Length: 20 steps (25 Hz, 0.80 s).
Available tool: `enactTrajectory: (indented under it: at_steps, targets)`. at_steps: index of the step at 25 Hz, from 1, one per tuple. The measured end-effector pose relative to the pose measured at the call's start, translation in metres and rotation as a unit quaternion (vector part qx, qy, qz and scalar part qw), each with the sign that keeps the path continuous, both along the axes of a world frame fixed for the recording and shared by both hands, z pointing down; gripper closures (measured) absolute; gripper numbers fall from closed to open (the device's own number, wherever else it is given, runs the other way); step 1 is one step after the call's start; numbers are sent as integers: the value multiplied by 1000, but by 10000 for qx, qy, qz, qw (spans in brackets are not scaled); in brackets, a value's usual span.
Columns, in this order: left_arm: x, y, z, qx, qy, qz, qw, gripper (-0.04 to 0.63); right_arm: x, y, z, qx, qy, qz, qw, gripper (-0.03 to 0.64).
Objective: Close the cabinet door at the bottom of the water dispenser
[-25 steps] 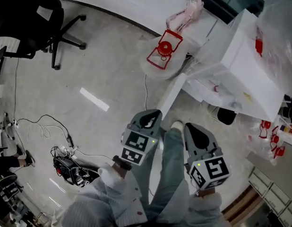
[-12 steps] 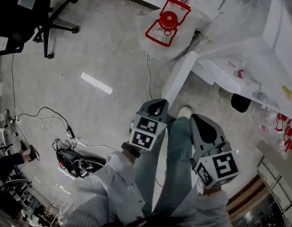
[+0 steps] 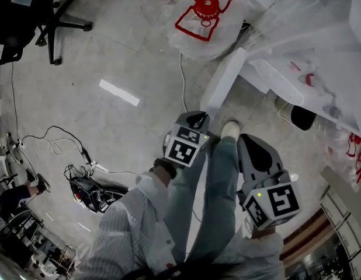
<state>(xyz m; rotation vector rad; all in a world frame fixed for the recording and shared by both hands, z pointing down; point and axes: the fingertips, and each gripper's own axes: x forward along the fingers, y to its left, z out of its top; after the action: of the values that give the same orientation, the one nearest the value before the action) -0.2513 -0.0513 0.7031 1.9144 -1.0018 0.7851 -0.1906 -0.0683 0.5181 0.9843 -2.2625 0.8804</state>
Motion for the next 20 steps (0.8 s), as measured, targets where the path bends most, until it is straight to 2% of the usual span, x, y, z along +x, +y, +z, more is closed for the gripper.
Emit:
enactTrajectory:
  at_steps: [4,6,13,17,20]
  targets:
    - [1,0,8,-98,8,-57,9999,573,5,4,6,-54,-24,91,9999,603]
    - [1,1,13,-189,8,-52,9998,513,7,6,9,-83,-28,122,9999,603]
    - [4,13,33,-618,47,16,9981,421,11,13,12,-111,-52,168,9998,603]
    - [6,19,42,-847,116,-113,9963,414,17,14,14,-118,-38,189,9997,603]
    - [10,24,46,-925,99,-14,9957,414,22,15,15,-113,-20,235,9997,603]
